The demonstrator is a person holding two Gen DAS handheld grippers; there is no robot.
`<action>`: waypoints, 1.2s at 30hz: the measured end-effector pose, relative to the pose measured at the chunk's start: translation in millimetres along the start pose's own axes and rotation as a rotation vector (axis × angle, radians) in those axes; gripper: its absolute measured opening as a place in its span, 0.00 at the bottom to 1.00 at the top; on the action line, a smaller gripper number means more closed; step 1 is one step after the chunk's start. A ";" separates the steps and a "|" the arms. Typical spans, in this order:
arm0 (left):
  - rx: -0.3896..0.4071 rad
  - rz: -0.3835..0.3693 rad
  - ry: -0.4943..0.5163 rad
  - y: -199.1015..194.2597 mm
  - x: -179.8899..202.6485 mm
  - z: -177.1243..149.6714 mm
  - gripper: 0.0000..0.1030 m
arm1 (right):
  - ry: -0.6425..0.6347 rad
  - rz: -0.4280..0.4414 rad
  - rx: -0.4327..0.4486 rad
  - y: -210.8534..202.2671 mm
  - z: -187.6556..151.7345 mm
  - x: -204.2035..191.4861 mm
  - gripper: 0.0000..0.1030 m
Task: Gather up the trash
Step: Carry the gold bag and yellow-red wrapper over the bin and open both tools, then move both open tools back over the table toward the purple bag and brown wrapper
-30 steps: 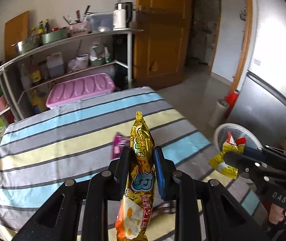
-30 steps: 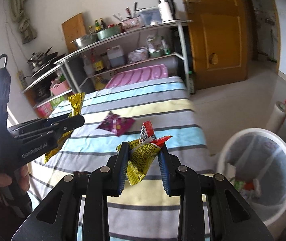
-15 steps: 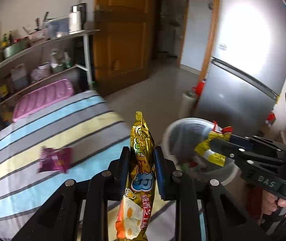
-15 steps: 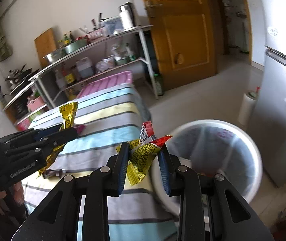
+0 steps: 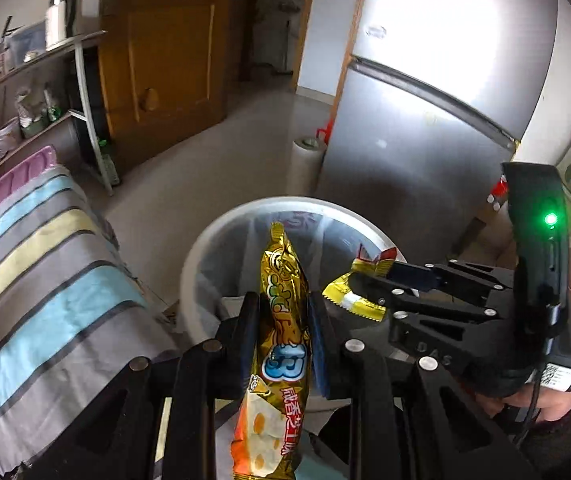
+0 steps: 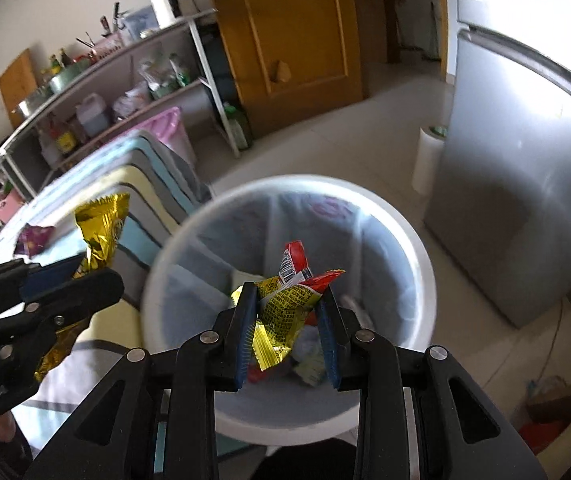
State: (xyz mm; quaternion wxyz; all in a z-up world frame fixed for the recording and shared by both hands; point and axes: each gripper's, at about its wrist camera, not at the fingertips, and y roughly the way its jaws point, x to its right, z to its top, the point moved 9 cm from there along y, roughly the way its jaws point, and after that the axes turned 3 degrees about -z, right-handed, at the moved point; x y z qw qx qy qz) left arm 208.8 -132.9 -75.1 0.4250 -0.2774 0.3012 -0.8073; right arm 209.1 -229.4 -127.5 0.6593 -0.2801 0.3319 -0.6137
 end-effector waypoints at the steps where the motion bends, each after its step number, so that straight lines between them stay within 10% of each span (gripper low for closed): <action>1: -0.010 -0.005 -0.003 3.8 1.5 -0.2 0.25 | 0.000 -0.010 -0.007 3.9 -1.3 4.1 0.30; 19: -0.031 0.023 -0.038 14.6 -5.3 -8.6 0.56 | 0.042 -0.023 -0.047 16.1 -11.1 20.9 0.45; 36: 0.065 0.084 -0.063 -38.7 -30.7 -7.1 0.60 | 0.046 -0.014 0.050 -19.1 -1.0 3.9 0.53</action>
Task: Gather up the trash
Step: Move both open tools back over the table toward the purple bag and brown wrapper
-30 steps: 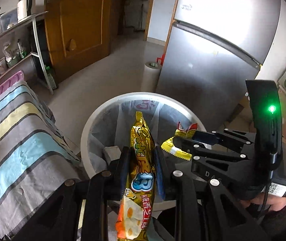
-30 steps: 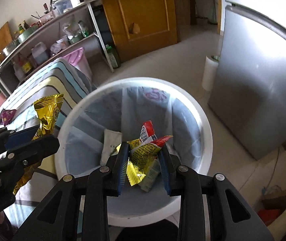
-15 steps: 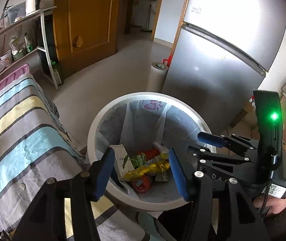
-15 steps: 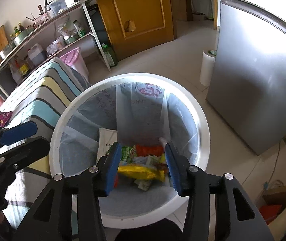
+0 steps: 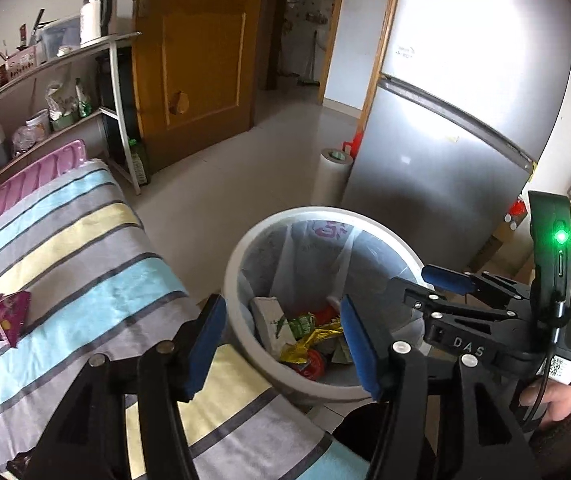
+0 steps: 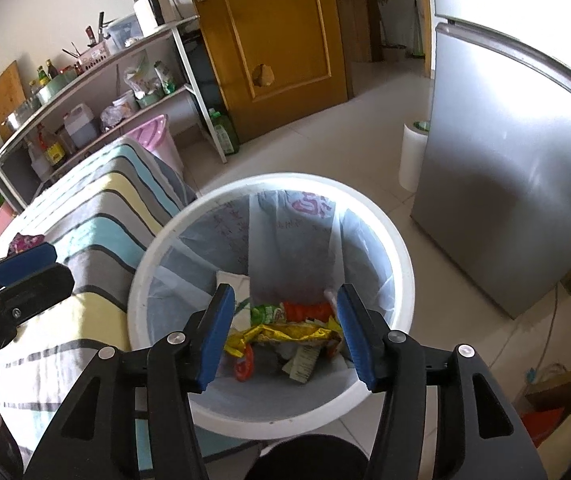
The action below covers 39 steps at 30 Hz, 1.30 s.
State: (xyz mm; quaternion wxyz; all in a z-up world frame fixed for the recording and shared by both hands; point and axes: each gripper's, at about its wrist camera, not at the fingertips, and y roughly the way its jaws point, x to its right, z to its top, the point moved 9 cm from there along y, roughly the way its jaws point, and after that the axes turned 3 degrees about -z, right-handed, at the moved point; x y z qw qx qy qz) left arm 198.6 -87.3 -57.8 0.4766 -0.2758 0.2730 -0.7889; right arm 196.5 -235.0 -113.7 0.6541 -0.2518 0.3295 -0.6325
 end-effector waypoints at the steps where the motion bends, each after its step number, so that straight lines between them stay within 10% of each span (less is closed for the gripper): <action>1: 0.011 0.014 -0.002 -5.2 -4.5 -0.1 0.60 | -0.004 0.004 0.012 -4.2 1.8 -3.6 0.53; 25: 0.095 0.237 -0.164 -105.2 -147.7 -53.5 0.66 | -0.249 0.242 0.131 -37.7 16.8 -168.4 0.53; 39: 0.000 0.215 -0.137 -102.5 -183.0 -100.9 0.71 | -0.464 0.413 0.077 -9.0 19.3 -275.1 0.53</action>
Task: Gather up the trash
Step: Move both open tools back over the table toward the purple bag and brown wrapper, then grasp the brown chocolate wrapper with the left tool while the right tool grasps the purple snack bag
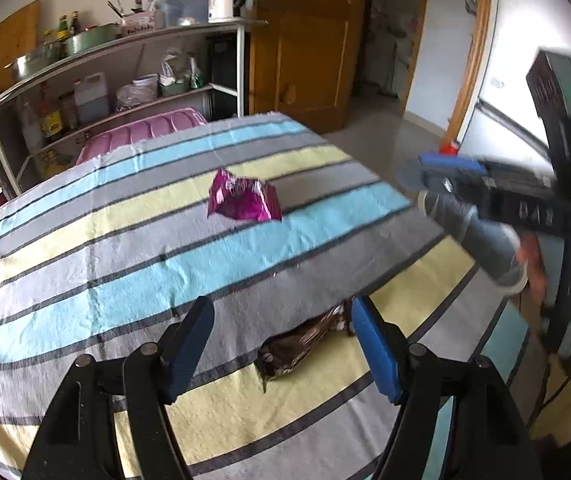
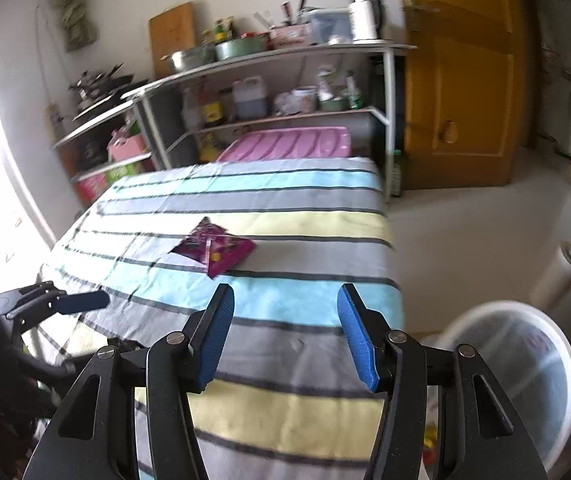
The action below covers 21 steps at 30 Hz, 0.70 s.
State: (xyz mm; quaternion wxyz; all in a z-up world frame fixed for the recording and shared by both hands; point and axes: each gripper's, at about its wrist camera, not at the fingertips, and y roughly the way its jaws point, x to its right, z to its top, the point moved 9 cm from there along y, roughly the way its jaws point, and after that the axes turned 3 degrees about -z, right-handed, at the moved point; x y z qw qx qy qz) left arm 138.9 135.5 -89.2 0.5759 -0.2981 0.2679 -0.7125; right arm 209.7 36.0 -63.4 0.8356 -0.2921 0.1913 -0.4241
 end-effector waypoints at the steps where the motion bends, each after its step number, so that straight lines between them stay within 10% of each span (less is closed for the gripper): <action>1: -0.013 -0.007 0.008 3.7 -0.1 -2.1 0.71 | -0.020 0.031 -0.001 5.1 3.3 -7.1 0.53; 21: -0.066 -0.106 -0.007 30.9 -0.8 -7.2 0.71 | -0.282 0.200 -0.112 111.9 26.0 -72.7 0.53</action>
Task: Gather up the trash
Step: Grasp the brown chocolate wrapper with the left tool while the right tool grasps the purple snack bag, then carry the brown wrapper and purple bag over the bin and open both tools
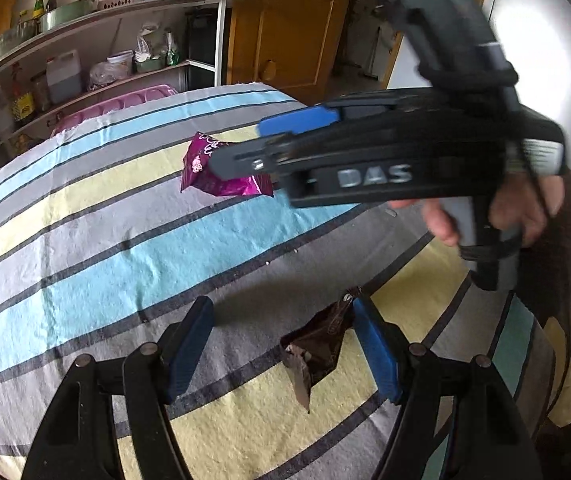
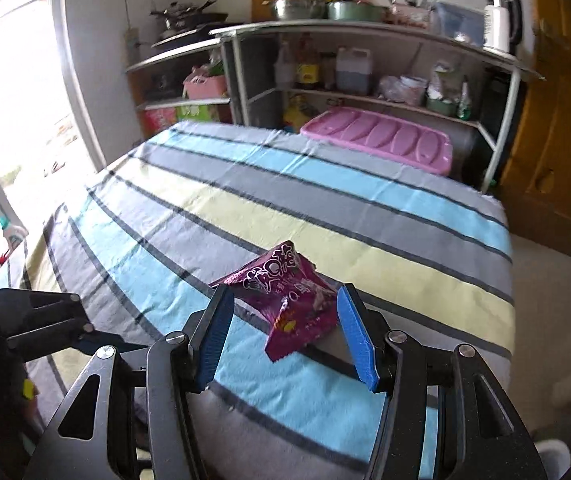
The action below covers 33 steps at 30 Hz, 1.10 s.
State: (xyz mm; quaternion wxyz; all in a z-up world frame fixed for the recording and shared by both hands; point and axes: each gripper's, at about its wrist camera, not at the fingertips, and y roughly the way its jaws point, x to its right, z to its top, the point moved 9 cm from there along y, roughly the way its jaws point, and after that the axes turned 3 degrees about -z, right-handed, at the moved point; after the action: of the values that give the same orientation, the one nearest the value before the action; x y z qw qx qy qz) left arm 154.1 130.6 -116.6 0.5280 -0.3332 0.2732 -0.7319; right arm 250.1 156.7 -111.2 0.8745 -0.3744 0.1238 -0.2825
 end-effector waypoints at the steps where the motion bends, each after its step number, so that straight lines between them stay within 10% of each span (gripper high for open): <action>1: 0.000 -0.002 0.000 0.0 0.3 0.1 0.72 | 0.000 0.002 -0.010 4.3 0.0 1.4 0.53; 7: 0.002 0.001 0.006 2.5 1.3 3.1 0.72 | 0.032 0.025 -0.037 15.2 -2.0 7.6 0.53; 11: 0.003 -0.001 0.003 2.0 2.4 2.2 0.70 | 0.040 0.021 -0.042 15.5 -4.6 8.3 0.36; 18: -0.002 -0.046 0.011 -3.4 13.0 -2.6 0.39 | 0.044 0.008 -0.032 6.6 -7.7 5.5 0.19; 33: 0.002 -0.030 0.036 -14.8 32.7 -8.9 0.24 | 0.122 -0.042 0.093 -54.9 -6.3 12.7 0.14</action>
State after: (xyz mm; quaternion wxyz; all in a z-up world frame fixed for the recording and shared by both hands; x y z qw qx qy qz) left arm 131.3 104.1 -104.5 0.5122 -0.3237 0.2770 -0.7457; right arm 235.5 114.8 -75.8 0.8757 -0.3180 0.1557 -0.3284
